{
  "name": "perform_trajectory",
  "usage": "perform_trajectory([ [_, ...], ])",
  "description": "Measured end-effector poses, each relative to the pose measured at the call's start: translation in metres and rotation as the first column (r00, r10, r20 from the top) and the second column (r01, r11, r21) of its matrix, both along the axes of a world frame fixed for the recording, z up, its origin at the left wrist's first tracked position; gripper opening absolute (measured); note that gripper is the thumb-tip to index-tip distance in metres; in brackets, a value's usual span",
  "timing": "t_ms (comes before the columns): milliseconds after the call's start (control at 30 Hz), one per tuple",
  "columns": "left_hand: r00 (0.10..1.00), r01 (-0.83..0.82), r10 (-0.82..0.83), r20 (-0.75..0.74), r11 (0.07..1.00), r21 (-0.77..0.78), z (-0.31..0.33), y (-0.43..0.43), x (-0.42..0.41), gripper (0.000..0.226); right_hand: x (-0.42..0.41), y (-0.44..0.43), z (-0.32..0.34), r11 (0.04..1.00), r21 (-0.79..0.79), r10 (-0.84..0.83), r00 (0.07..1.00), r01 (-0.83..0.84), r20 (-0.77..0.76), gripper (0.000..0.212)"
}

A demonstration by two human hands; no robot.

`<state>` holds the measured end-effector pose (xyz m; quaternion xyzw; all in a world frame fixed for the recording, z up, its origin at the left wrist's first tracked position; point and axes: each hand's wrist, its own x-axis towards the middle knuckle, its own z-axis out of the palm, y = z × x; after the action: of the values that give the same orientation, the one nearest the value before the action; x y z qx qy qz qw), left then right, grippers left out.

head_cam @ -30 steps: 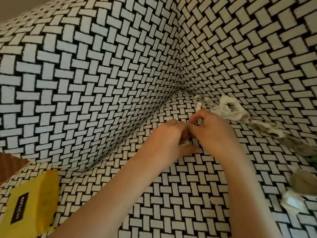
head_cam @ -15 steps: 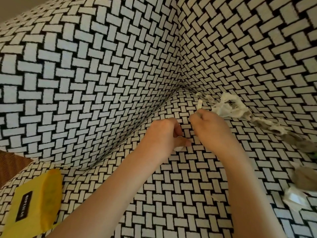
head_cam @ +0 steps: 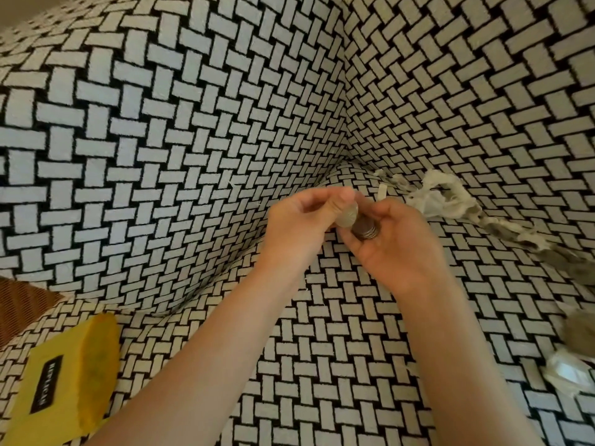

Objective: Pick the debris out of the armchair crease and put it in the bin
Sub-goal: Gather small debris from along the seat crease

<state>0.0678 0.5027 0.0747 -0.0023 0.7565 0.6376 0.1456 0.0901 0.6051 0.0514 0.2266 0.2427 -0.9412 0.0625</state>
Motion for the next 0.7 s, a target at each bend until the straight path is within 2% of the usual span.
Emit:
perform_trajectory([
  [67,0.995,-0.004,0.002,-0.100,1.000,-0.027,0.000,0.002,-0.002,0.019,0.000,-0.002,0.000,0.997,-0.071,0.031,0.999,-0.031,-0.010,0.029],
  [167,0.979,0.024,-0.047,-0.198,0.993,-0.115,-0.002,0.005,-0.004,0.005,0.000,-0.005,-0.001,0.982,-0.174,0.077,0.997,-0.079,-0.018,0.036],
  [267,0.964,0.030,-0.076,-0.255,0.983,-0.180,-0.004,0.003,-0.004,0.009,0.000,-0.007,-0.002,0.952,-0.284,0.109,0.994,-0.113,-0.028,0.037],
  [400,0.921,0.038,-0.120,-0.370,0.975,-0.221,-0.004,-0.010,-0.007,0.009,-0.002,-0.010,-0.004,0.972,-0.217,0.092,0.996,-0.089,0.006,0.028],
  [467,0.901,-0.014,-0.145,-0.409,0.932,-0.362,-0.007,-0.018,-0.017,0.014,-0.003,-0.010,-0.004,0.992,-0.102,0.077,0.997,-0.076,0.011,0.027],
  [533,0.917,-0.021,-0.216,-0.335,0.813,-0.582,-0.011,-0.024,-0.029,0.036,-0.004,-0.007,-0.006,0.998,0.018,0.056,0.998,-0.056,-0.019,0.023],
  [567,0.926,0.031,-0.285,-0.246,0.709,-0.704,-0.014,-0.027,-0.035,0.050,-0.004,-0.006,-0.006,0.996,0.074,0.057,0.998,-0.055,-0.035,0.022],
  [600,0.913,0.102,-0.382,-0.145,0.556,-0.825,-0.016,-0.028,-0.040,0.062,-0.004,-0.006,-0.007,0.990,0.131,0.066,0.997,-0.060,-0.046,0.021],
  [633,0.870,0.137,-0.489,-0.062,0.361,-0.923,-0.017,-0.027,-0.044,0.069,-0.004,-0.006,-0.006,0.979,0.191,0.080,0.995,-0.068,-0.056,0.020],
  [700,0.727,0.063,-0.685,0.052,-0.009,-0.998,-0.018,-0.027,-0.050,0.068,-0.004,-0.010,-0.006,0.925,0.372,0.114,0.991,-0.082,-0.067,0.021],
])
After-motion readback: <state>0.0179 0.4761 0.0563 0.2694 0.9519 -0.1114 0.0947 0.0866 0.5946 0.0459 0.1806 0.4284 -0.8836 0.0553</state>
